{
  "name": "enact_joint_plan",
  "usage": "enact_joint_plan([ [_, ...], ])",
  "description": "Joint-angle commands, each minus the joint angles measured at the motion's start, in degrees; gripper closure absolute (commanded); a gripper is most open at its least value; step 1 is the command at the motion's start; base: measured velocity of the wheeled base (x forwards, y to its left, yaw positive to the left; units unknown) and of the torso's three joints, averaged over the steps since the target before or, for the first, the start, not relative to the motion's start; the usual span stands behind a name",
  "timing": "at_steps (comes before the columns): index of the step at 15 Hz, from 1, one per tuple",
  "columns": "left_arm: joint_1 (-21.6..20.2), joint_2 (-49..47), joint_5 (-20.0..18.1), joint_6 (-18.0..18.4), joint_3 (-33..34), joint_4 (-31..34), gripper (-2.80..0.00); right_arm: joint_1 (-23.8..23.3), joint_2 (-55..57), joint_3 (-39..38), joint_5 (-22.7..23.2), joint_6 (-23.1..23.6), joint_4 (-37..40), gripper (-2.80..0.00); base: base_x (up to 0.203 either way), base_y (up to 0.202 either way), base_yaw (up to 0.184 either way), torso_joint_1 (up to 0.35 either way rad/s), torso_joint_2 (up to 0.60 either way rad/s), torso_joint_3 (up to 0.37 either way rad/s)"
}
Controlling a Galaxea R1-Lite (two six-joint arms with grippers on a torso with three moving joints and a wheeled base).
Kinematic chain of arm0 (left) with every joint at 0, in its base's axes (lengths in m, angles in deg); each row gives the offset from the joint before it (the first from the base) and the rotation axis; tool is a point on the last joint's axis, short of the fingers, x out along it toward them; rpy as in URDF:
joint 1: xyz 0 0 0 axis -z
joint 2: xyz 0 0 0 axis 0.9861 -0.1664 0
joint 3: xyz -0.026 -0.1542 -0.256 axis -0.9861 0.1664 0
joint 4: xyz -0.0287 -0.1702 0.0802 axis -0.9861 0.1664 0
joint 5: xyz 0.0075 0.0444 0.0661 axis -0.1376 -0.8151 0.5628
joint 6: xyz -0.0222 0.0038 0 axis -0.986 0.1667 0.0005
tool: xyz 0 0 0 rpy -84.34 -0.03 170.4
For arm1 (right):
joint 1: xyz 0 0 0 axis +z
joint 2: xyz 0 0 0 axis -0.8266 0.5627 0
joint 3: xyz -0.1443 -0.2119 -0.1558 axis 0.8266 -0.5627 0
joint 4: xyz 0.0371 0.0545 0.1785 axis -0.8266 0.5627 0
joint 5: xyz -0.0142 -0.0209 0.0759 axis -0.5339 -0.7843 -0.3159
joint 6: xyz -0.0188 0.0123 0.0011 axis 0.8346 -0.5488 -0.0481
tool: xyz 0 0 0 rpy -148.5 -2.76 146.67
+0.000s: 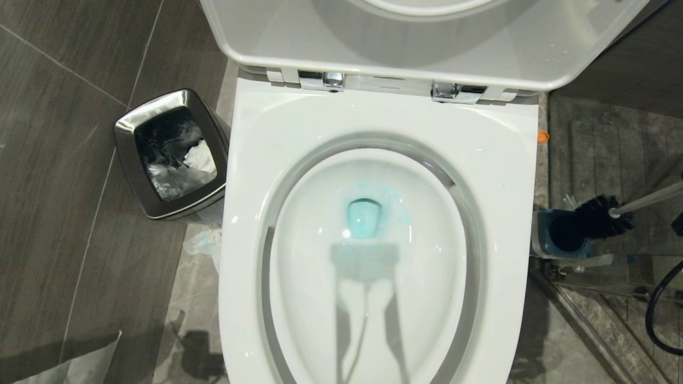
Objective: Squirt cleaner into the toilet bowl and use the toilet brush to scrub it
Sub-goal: Scrub the toilet bowl
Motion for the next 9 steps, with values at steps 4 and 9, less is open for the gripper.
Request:
enact_joint_plan([
  [4,0.0,0.0,0.0,-0.1,0.0,0.0,0.0,1.2,-10.8,1.5,7.1,-0.9,9.6,0.0,0.0,0.0,0.0,0.0,0.0,0.0],
  [9,0.0,0.0,0.0,0.0,0.0,0.0,0.0,1.6,-24.2,10.1,7.8,-2.8,32.5,0.0,0.0,0.0,0.0,0.0,0.0,0.0],
])
